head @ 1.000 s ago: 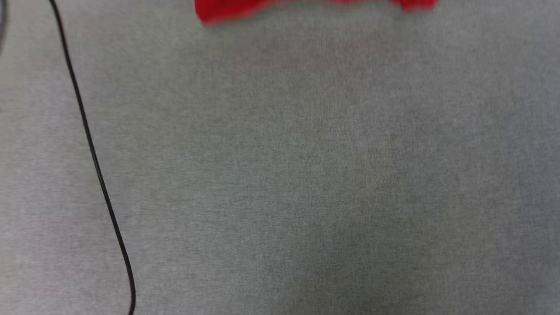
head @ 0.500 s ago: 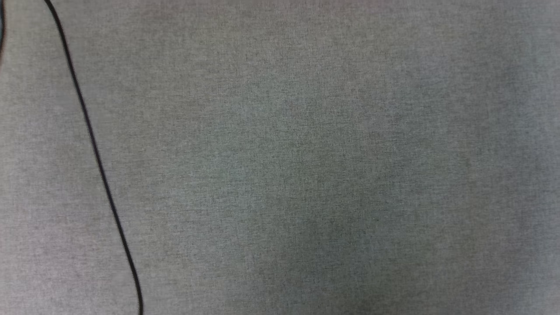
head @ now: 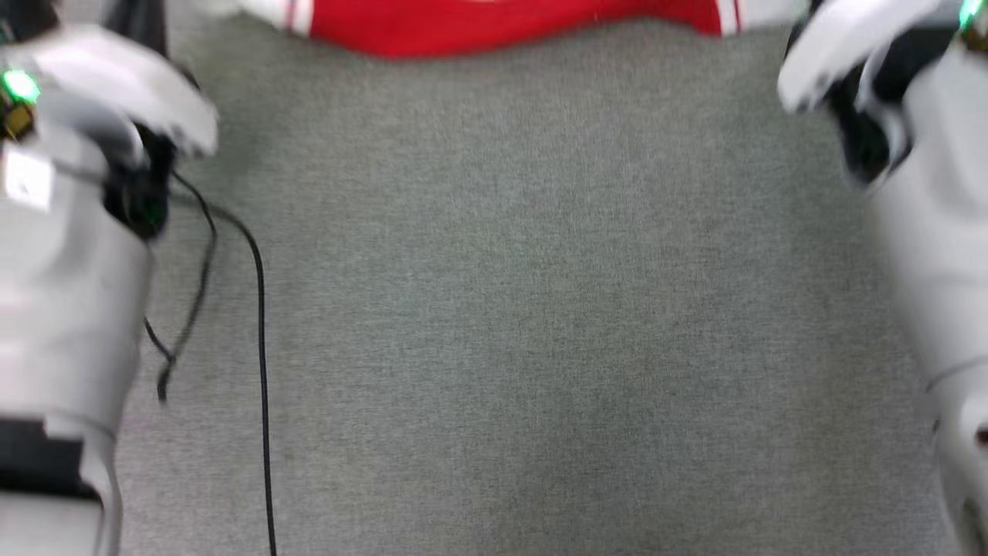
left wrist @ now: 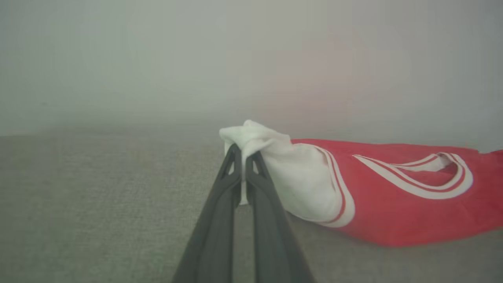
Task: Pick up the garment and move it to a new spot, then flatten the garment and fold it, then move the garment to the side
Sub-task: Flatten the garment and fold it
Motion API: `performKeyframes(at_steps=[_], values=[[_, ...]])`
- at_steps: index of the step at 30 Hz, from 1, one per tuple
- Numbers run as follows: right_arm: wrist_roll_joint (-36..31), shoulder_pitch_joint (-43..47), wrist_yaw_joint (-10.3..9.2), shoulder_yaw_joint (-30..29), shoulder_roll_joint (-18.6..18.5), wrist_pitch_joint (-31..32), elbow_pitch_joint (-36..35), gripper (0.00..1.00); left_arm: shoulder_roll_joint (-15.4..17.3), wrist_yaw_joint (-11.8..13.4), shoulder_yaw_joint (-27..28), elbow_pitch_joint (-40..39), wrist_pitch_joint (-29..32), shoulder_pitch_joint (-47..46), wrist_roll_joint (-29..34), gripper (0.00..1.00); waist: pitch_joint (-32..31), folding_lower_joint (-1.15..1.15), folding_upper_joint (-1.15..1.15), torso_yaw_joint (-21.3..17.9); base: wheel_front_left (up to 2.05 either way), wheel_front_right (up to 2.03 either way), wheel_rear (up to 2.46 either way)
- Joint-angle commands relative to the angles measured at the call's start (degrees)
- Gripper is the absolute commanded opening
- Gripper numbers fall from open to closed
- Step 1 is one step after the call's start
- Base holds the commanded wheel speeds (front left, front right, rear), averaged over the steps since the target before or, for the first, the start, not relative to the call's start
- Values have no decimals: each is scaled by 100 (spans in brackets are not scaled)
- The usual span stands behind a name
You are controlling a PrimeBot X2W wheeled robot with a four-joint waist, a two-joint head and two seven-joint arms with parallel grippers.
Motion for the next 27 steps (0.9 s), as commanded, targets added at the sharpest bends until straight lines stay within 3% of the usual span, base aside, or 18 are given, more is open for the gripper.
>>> performKeyframes(at_steps=[1,9,15,20,27], values=[[107,221,-4,46,-13,-86,-32,0,18,-10,27,-102,-37,210,-49,0,-212,0,0,60,0,0,0],[1097,2034,-4,721,-335,-246,-732,0,-14,-11,531,-1185,-33,2292,10,0,-994,0,0,118,0,0,0],[1474,3142,-6,923,-941,-52,-1448,0,-137,-6,791,-1714,-35,3525,211,0,-1488,0,0,188,0,0,0],[1501,4070,-6,789,-1218,209,-2013,0,-201,15,1011,-2051,-29,4399,335,0,-1868,0,0,216,0,0,0],[1409,5583,-6,178,-1099,517,-2922,0,-365,189,1301,-2610,-29,5570,416,0,-2253,0,0,191,0,0,0]])
